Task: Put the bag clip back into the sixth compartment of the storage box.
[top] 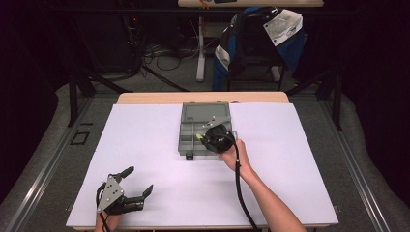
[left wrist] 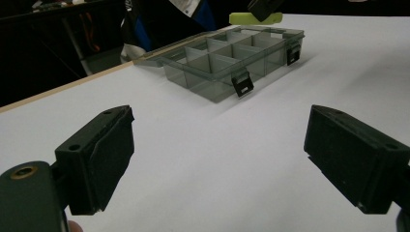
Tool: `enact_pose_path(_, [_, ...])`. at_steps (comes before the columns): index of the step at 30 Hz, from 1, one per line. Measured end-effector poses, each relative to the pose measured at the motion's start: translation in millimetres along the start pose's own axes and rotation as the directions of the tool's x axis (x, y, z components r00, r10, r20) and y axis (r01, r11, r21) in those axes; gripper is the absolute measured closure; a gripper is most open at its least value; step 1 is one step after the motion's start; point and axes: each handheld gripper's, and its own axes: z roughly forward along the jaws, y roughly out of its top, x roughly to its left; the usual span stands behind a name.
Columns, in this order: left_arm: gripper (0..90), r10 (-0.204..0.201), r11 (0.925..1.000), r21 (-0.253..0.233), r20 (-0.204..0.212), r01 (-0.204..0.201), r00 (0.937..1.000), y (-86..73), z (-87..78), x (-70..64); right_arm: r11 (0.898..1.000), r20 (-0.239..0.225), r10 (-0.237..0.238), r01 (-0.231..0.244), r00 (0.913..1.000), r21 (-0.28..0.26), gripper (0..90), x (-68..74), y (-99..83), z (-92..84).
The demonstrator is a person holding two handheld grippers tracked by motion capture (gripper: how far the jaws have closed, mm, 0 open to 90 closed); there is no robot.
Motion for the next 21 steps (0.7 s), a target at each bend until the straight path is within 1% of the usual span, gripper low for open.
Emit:
enact_pose_path(9, [10.7,0.000,1.0000,-0.002,-0.002,0.000,1.0000,0.1,-0.2,-0.3,1.000,0.007,0.009,-0.009,0.9999,0.018,80.5,-2.5,3.3,5.4])
enact_pose_path(13, [10.7,0.000,1.0000,-0.002,-0.002,0.000,1.0000,0.1,-0.3,-0.2,0.999,0.007,0.026,-0.026,0.9996,0.027,80.5,-2.7,6.1,9.2])
enact_pose_path(18, [10.7,-0.001,1.0000,-0.004,-0.004,0.001,1.0000,0.1,-0.7,-0.2,0.998,0.014,0.053,-0.054,0.9985,0.046,80.4,-3.6,8.1,15.1])
enact_pose_path(20, [10.7,0.001,1.0000,-0.003,-0.004,-0.001,1.0000,0.2,-0.6,-0.3,0.995,0.005,0.085,-0.086,0.9963,0.049,80.4,-4.0,8.1,17.6])
enact_pose_path(21, [10.7,0.002,1.0000,-0.003,-0.004,-0.002,1.0000,0.3,-0.6,-0.4,0.994,0.013,0.094,-0.095,0.9954,0.057,80.4,-4.4,8.3,18.5])
